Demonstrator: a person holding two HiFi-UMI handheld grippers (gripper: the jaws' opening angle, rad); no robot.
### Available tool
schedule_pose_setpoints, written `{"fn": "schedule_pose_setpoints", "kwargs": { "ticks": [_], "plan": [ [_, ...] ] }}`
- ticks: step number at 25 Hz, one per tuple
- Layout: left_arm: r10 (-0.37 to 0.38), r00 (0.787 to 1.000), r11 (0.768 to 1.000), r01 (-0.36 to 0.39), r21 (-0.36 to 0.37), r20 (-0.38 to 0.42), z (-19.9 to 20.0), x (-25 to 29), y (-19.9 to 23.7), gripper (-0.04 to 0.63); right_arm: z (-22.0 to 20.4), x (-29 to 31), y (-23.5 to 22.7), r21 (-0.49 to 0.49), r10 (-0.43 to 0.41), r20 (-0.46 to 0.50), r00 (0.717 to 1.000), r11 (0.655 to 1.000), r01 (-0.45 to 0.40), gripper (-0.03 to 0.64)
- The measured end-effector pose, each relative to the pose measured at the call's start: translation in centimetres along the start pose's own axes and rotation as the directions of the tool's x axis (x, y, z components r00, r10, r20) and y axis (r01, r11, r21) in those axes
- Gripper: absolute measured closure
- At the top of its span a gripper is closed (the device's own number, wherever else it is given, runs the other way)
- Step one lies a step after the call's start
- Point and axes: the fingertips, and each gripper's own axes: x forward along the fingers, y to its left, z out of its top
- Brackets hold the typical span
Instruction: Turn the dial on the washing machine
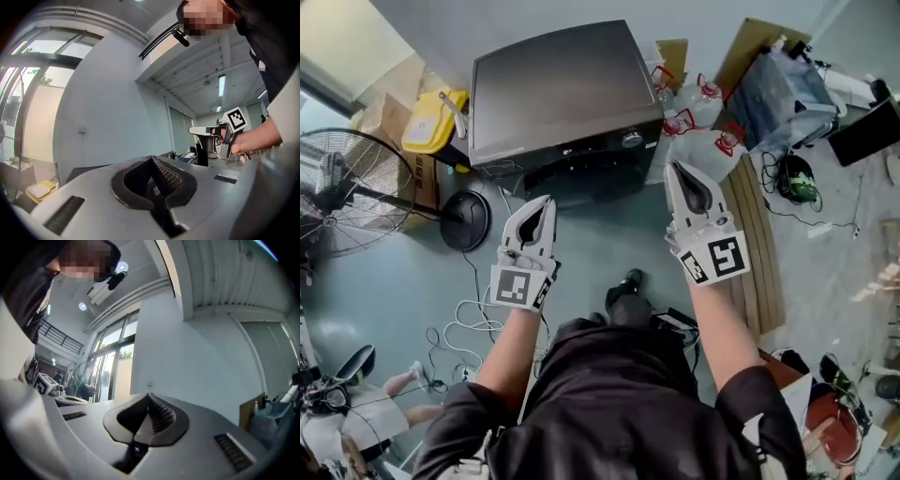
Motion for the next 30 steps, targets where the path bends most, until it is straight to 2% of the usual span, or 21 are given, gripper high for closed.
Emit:
{"fn": "schedule_pose_setpoints", "kwargs": {
  "ticks": [3, 6, 12, 18, 23, 25, 28, 30],
  "plan": [
    [0.007, 1.0, 1.0, -0.007, 0.013, 0.025, 1.9, -3.7, -0.1, 0.58, 1.3, -3.8, 0.9, 0.087, -0.058, 0.026, 0.998, 0.995, 0.056, 0.595],
    [0.023, 0.999, 1.0, -0.022, -0.018, 0.038, 2.9, -8.4, -0.4, 0.58, 2.2, -8.3, 2.7, 0.15, -0.096, 0.021, 0.995, 0.984, 0.092, 0.595],
    [0.053, 0.999, 0.996, -0.052, -0.07, 0.008, 1.6, -17.8, -0.3, 0.58, 2.2, -14.8, 9.6, 0.192, -0.084, 0.004, 0.996, 0.978, 0.081, 0.595],
    [0.072, 0.997, 0.992, -0.076, -0.102, -0.035, -0.3, -24.4, -1.0, 0.58, 0.8, -19.6, 14.9, 0.095, -0.095, -0.07, 0.993, 0.99, 0.101, 0.595],
    [0.112, 0.992, 0.985, -0.118, -0.129, -0.049, -0.8, -28.5, -1.5, 0.58, -0.1, -22.3, 16.9, 0.085, -0.092, -0.116, 0.989, 0.991, 0.102, 0.595],
    [0.138, 0.989, 0.982, -0.144, -0.126, -0.053, -0.9, -30.0, -1.9, 0.58, -0.7, -23.1, 17.7, 0.022, -0.081, -0.145, 0.986, 0.996, 0.085, 0.595],
    [0.169, 0.984, 0.975, -0.176, -0.132, -0.06, -1.1, -31.8, -2.8, 0.58, -1.8, -23.9, 19.3, -0.112, -0.034, -0.19, 0.981, 0.994, 0.013, 0.595],
    [0.184, 0.981, 0.972, -0.191, -0.134, -0.066, -0.9, -33.0, -4.1, 0.58, -1.8, -24.8, 20.0, -0.086, -0.008, -0.189, 0.982, 0.996, -0.009, 0.595]
  ]
}}
